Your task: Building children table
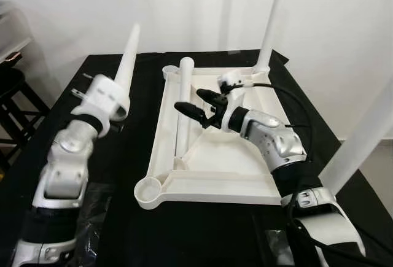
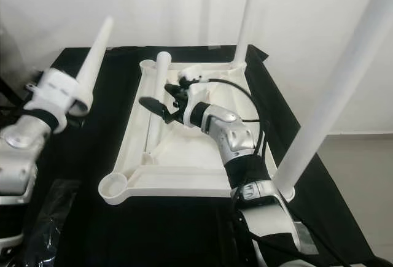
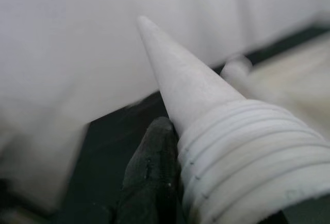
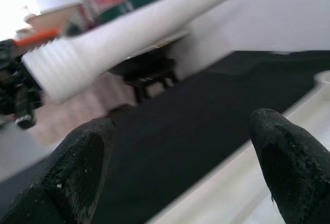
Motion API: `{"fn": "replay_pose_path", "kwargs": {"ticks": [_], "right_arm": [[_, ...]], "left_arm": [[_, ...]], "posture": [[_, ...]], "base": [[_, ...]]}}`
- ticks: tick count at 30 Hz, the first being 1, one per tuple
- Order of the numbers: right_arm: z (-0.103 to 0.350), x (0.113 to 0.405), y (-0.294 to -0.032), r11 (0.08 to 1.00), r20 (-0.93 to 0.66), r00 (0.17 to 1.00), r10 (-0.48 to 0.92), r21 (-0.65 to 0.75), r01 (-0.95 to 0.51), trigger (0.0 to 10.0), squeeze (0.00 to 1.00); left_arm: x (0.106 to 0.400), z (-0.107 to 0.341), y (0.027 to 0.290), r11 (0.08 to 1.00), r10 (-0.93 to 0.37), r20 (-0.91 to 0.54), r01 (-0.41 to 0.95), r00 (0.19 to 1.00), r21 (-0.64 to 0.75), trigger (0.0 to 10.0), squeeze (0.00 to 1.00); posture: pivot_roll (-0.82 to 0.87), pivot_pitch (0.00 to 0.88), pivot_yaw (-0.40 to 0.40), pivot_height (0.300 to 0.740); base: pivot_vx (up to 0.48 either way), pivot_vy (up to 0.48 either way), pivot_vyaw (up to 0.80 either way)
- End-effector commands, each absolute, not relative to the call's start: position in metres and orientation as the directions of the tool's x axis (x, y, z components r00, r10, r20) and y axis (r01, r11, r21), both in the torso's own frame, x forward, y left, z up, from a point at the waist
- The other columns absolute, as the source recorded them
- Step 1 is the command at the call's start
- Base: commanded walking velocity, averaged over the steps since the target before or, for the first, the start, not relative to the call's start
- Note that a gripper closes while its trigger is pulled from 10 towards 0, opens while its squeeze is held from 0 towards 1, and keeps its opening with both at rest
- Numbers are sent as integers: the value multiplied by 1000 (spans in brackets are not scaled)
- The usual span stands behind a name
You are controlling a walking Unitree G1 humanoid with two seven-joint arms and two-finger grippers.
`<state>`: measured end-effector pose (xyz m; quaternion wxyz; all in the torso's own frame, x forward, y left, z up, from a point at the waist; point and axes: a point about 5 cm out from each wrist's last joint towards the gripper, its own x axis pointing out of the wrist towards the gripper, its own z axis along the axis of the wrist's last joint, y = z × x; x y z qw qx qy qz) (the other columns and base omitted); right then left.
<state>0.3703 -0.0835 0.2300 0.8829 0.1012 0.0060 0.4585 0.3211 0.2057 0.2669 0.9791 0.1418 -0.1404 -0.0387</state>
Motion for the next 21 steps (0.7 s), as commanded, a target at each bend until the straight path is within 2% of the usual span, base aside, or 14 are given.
{"fn": "replay_pose_path", "kwargs": {"ticks": [1, 2, 4, 5, 6, 8, 9, 11, 12, 13, 14, 15, 18, 21], "right_arm": [[232, 364, -80, 485, 133, 526, 840, 249, -838, 10000, 0], [234, 360, -78, 417, 183, 479, 858, 294, -860, 10000, 0], [240, 352, -75, 289, 281, 401, 872, 365, -885, 10000, 0], [240, 352, -75, 289, 281, 401, 872, 365, -885, 10000, 0], [245, 346, -72, 186, 362, 341, 867, 399, -898, 10000, 0], [248, 343, -71, 155, 388, 321, 864, 403, -902, 10000, 0], [251, 338, -69, 99, 431, 276, 859, 389, -916, 10000, 0], [251, 338, -69, 99, 431, 276, 859, 389, -916, 10000, 0], [259, 328, -67, -14, 512, 191, 837, 368, -930, 10000, 0], [259, 328, -67, -14, 512, 191, 837, 368, -930, 10000, 0], [264, 323, -68, -77, 561, 153, 814, 364, -928, 10000, 0], [266, 321, -69, -115, 589, 132, 797, 363, -925, 10000, 0], [268, 320, -69, -136, 605, 125, 787, 367, -920, 10000, 0], [270, 319, -69, -160, 626, 132, 768, 387, -908, 10000, 0]], "left_arm": [[314, 280, 203, 980, -193, 348, 163, 917, 115, 0, 0], [308, 285, 198, 956, -266, 419, 295, 868, -5, 0, 0], [297, 292, 195, 864, -324, 538, 475, 778, -166, 0, 0], [297, 292, 195, 864, -324, 538, 475, 778, -166, 0, 0], [291, 293, 194, 779, -326, 603, 569, 728, -265, 0, 0], [290, 292, 194, 750, -326, 618, 594, 715, -291, 0, 0], [289, 290, 191, 727, -329, 625, 613, 708, -311, 0, 0], [289, 290, 191, 727, -329, 625, 613, 708, -311, 0, 0], [286, 285, 188, 666, -334, 643, 655, 690, -356, 6078, 0], [286, 285, 188, 666, -334, 643, 655, 690, -356, 6078, 0], [284, 283, 185, 623, -337, 656, 683, 675, -383, 10000, 0], [282, 282, 184, 587, -340, 666, 703, 664, -401, 10000, 0], [279, 279, 179, 547, -364, 673, 733, 644, -405, 10000, 0], [269, 272, 169, 463, -435, 674, 790, 597, -402, 10000, 0]], "posture": [[-12, 41, 26, 740], [-8, 41, 24, 740], [-4, 40, 22, 740], [-4, 40, 22, 740], [-5, 38, 22, 740], [-5, 38, 22, 740], [-4, 37, 19, 740], [-4, 37, 19, 740], [-3, 36, 19, 740], [-3, 36, 19, 740], [-1, 36, 18, 740], [-1, 36, 18, 740], [4, 35, 14, 740], [5, 36, 14, 740]], "base": [[0, 0, 0], [0, 0, 0], [0, 0, 0], [0, 0, 0], [0, 0, 0], [0, 0, 0], [0, 0, 0], [0, 0, 0], [0, 0, 0], [0, 0, 0], [0, 0, 0], [0, 0, 0], [0, 0, 0], [0, 0, 0]]}}
